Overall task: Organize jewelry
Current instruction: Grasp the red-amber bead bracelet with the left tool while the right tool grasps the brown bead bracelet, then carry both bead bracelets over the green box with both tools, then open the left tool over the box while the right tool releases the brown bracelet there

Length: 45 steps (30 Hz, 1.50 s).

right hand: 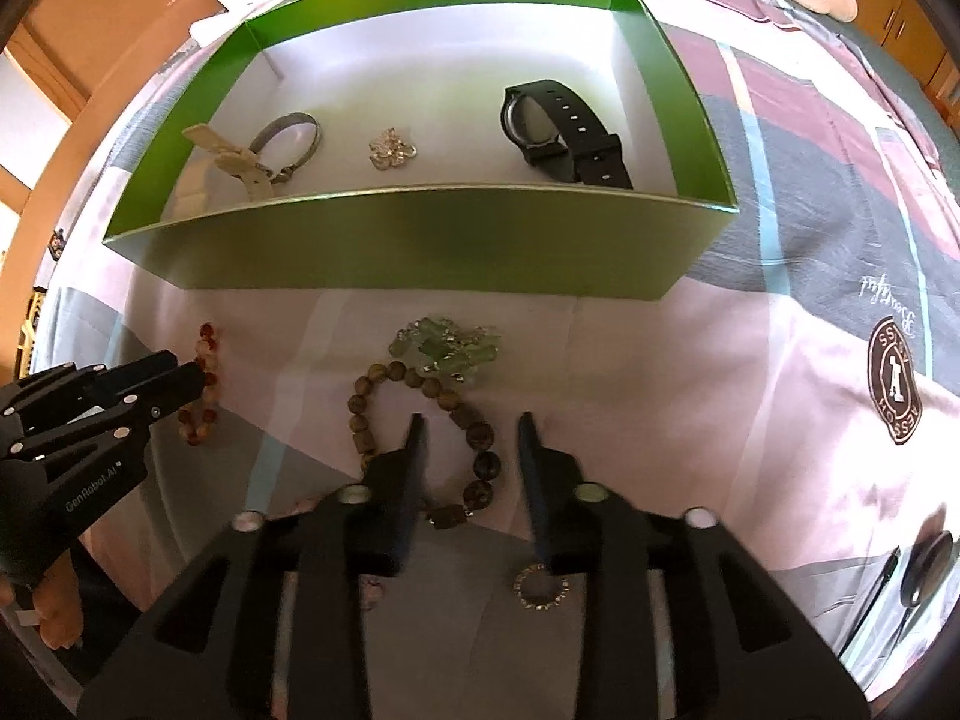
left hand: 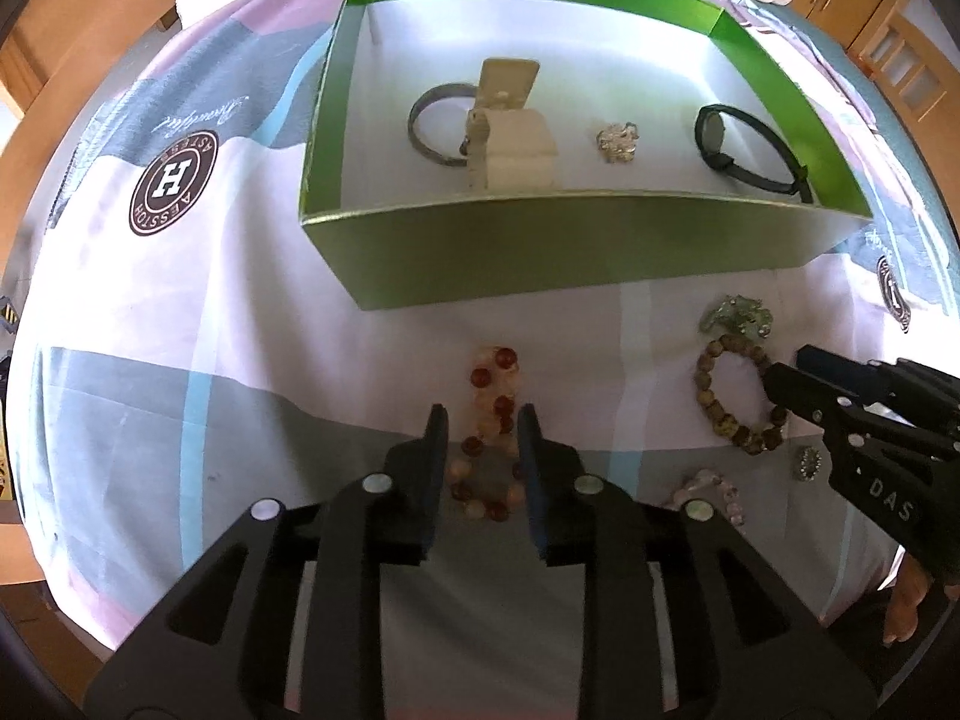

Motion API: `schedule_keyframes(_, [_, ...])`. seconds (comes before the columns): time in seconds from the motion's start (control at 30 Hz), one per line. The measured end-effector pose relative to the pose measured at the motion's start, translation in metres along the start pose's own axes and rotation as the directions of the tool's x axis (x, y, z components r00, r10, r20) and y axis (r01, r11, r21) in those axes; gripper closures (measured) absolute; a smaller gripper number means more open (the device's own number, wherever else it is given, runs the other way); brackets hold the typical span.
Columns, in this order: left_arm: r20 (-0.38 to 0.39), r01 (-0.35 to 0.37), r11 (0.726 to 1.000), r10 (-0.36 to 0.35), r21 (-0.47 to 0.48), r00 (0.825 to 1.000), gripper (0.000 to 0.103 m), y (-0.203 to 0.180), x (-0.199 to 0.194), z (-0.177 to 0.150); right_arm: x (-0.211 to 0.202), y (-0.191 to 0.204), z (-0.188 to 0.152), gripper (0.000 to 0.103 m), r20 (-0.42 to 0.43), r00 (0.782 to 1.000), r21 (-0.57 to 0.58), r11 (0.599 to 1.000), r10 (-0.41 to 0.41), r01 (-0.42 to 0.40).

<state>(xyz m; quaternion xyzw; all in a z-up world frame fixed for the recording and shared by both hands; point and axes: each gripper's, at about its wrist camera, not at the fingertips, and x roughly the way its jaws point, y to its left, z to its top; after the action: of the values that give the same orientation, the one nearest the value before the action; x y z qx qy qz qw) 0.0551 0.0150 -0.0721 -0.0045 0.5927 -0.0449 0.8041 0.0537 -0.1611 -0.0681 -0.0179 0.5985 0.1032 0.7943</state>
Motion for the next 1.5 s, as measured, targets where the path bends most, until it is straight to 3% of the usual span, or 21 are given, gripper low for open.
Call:
schedule_keyframes(0.27, [-0.029, -0.039, 0.999, 0.039, 0.028, 0.999, 0.077, -0.011, 0.016, 0.004, 0.013, 0.012, -0.002, 0.069, -0.014, 0.999, -0.065, 0.997, -0.036, 0.035])
schedule_keyframes(0.3, [-0.029, -0.036, 0.999, 0.037, 0.029, 0.999, 0.081, -0.011, 0.015, 0.004, 0.012, 0.015, -0.002, 0.076, -0.009, 1.0, -0.071, 0.997, -0.026, 0.025])
schedule_keyframes(0.33, [-0.028, -0.03, 0.999, 0.031, 0.028, 0.999, 0.091, -0.01, 0.014, 0.004, 0.009, 0.016, -0.002, 0.092, -0.007, 1.0, -0.074, 0.997, 0.0, -0.001])
schedule_keyframes(0.5, [0.028, 0.007, 0.999, -0.007, 0.033, 1.0, 0.095, -0.004, -0.015, 0.0, -0.022, 0.026, -0.002, 0.092, 0.078, 0.995, -0.097, 0.993, 0.07, -0.062])
schedule_keyframes(0.57, [0.061, 0.033, 0.999, -0.036, 0.035, 0.997, 0.095, -0.002, -0.03, 0.0, -0.041, 0.025, 0.0, 0.092, 0.138, 0.983, -0.094, 0.99, 0.122, -0.109])
schedule_keyframes(0.7, [0.182, 0.089, 0.994, -0.099, 0.059, 0.978, 0.095, 0.0, -0.074, 0.004, -0.093, 0.019, 0.008, 0.092, 0.337, 0.915, -0.099, 0.975, 0.221, -0.199])
schedule_keyframes(0.8, [0.314, 0.093, 0.994, -0.108, 0.061, 0.943, 0.095, 0.007, -0.109, 0.017, -0.13, 0.012, 0.018, 0.092, 0.503, 0.818, -0.105, 0.959, 0.278, -0.262])
schedule_keyframes(0.87, [0.381, 0.102, 0.994, -0.113, 0.047, 0.918, 0.095, 0.006, -0.126, 0.03, -0.139, 0.011, 0.026, 0.092, 0.554, 0.788, -0.101, 0.961, 0.269, -0.256])
schedule_keyframes(0.93, [0.418, 0.089, 0.995, -0.097, 0.038, 0.903, 0.095, 0.008, -0.134, 0.045, -0.136, 0.008, 0.04, 0.092, 0.559, 0.79, -0.087, 0.966, 0.251, -0.245])
schedule_keyframes(1.0, [0.424, 0.066, 0.997, -0.071, 0.026, 0.903, 0.095, 0.007, -0.13, 0.059, -0.124, 0.004, 0.055, 0.092, 0.542, 0.807, -0.056, 0.968, 0.236, -0.245])
schedule_keyframes(1.1, [0.368, 0.062, 0.998, -0.065, 0.019, 0.928, 0.095, 0.006, -0.102, 0.077, -0.096, -0.002, 0.067, 0.092, 0.497, 0.843, -0.003, 0.972, 0.207, -0.237])
schedule_keyframes(1.27, [0.314, 0.021, 1.0, -0.017, -0.011, 0.949, 0.095, 0.014, -0.074, 0.081, -0.067, -0.001, 0.07, 0.091, 0.448, 0.88, 0.003, 0.984, 0.156, -0.176])
schedule_keyframes(1.3, [0.311, 0.008, 1.0, -0.004, -0.012, 0.951, 0.095, 0.015, -0.07, 0.081, -0.066, -0.002, 0.068, 0.087, 0.445, 0.883, 0.006, 0.985, 0.152, -0.173])
schedule_keyframes(1.37, [0.308, -0.011, 1.0, 0.016, -0.016, 0.951, 0.092, 0.017, -0.066, 0.081, -0.071, -0.004, 0.065, 0.055, 0.451, 0.877, 0.016, 0.981, 0.166, -0.194])
schedule_keyframes(1.43, [0.319, -0.024, 1.0, 0.026, -0.01, 0.947, 0.08, 0.018, -0.069, 0.078, -0.081, -0.006, 0.06, 0.05, 0.473, 0.861, 0.009, 0.976, 0.186, -0.215])
schedule_keyframes(1.5, [0.337, -0.025, 1.0, 0.022, 0.004, 0.941, 0.073, 0.016, -0.078, 0.069, -0.091, -0.007, 0.052, 0.05, 0.459, 0.863, -0.009, 0.972, 0.212, -0.235])
